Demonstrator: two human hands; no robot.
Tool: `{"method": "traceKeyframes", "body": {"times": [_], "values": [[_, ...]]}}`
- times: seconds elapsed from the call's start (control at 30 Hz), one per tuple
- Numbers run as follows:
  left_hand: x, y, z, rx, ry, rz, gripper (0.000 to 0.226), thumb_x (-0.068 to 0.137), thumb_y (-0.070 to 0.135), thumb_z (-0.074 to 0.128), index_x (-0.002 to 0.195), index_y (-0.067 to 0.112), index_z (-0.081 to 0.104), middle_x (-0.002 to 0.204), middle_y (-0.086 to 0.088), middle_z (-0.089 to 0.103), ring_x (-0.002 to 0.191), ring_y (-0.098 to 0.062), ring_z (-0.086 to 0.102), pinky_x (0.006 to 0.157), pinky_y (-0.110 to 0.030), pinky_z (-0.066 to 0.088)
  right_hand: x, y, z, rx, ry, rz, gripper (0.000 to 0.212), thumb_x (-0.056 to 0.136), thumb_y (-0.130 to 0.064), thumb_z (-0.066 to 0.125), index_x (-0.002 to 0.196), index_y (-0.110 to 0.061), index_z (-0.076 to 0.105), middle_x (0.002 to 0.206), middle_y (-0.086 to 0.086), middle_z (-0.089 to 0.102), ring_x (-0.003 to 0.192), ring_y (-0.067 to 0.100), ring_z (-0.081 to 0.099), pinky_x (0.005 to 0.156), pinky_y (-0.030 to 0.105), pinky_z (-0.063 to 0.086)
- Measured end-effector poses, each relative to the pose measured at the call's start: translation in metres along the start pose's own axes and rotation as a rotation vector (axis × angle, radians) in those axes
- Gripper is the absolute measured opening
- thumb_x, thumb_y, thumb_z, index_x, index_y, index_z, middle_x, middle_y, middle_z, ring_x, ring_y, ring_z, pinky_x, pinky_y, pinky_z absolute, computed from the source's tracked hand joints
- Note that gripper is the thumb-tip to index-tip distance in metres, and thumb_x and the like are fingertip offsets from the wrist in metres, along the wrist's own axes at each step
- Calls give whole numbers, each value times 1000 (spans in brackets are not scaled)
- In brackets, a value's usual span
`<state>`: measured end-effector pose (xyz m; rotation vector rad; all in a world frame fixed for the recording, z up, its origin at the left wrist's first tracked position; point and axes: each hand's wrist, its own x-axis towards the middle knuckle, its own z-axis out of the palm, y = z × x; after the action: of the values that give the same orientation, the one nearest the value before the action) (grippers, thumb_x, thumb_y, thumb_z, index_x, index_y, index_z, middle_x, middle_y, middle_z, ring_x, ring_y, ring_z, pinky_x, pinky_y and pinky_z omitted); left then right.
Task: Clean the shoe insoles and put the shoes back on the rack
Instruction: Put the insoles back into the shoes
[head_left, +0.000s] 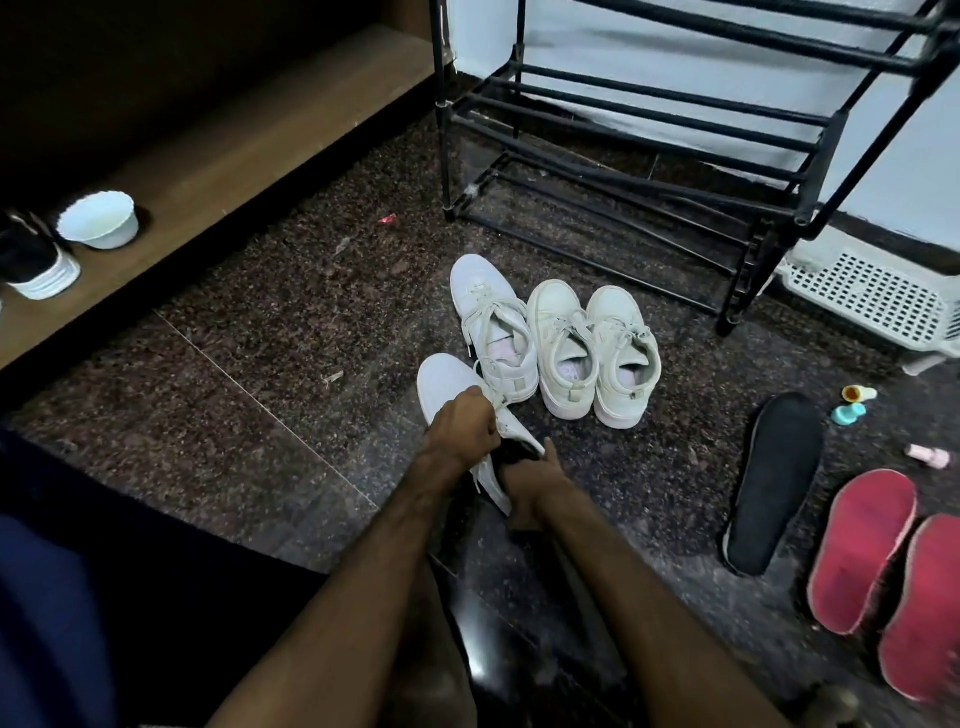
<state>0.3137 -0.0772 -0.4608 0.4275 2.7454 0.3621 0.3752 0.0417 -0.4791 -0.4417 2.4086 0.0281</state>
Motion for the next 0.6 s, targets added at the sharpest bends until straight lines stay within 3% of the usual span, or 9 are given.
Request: {"method": "traceKeyframes", "body": {"times": [0.07, 0.13, 0.2, 0.27, 0.37, 0.5, 0.6], "values": [[0, -1, 0, -2, 1, 5, 19, 77, 22, 67, 88, 7, 71, 105, -12, 55, 93, -30, 59, 75, -36, 46, 2, 2, 0, -22, -44, -33, 104, 82, -33, 68, 153, -12, -5, 161, 4, 10, 148, 20, 9, 112, 60, -10], [-1, -1, 1, 3, -4, 8, 18, 78, 22, 67, 88, 7, 71, 106, -11, 54, 93, -29, 59, 74, -36, 46, -5, 2, 0, -44, -25, -42, 83, 86, -29, 63, 151, -8, 17, 152, 10, 33, 142, 23, 29, 113, 56, -10], [1, 0, 0, 11, -5, 9, 19, 79, 23, 67, 89, 8, 71, 106, -11, 53, 94, -30, 59, 75, -37, 47, -20, 1, -2, -55, 98, -29, 42, 92, -16, 51, 133, -6, 49, 126, 13, 60, 119, 27, 55, 115, 53, -7], [2, 2, -1, 20, -7, 11, 19, 79, 23, 67, 90, 7, 70, 108, -12, 52, 94, -32, 59, 76, -37, 48, -32, -1, 0, -136, 230, 8, 30, 94, -7, 41, 118, -7, 60, 109, 11, 68, 105, 27, 61, 118, 53, -5], [2, 5, 0, 60, -15, 14, 24, 80, 24, 67, 96, 6, 68, 111, -13, 52, 98, -33, 59, 77, -38, 47, -37, -3, 5, -190, 232, 48, 32, 94, -5, 41, 120, -7, 60, 108, 11, 68, 108, 29, 58, 117, 52, -4], [2, 3, 4, 101, -31, 7, 29, 81, 26, 68, 101, 6, 67, 112, -13, 51, 100, -33, 58, 76, -38, 45, -32, -9, -15, -71, 72, 48, 50, 95, -15, 48, 142, -4, 38, 135, 15, 53, 128, 30, 46, 118, 53, -1], [3, 3, 4, 101, -27, 4, 27, 80, 27, 68, 99, 7, 67, 112, -12, 51, 100, -33, 58, 76, -38, 46, -21, -13, -20, 6, -10, 80, 54, 96, -22, 51, 145, -9, 35, 142, 12, 47, 134, 29, 39, 116, 57, -3]]}}
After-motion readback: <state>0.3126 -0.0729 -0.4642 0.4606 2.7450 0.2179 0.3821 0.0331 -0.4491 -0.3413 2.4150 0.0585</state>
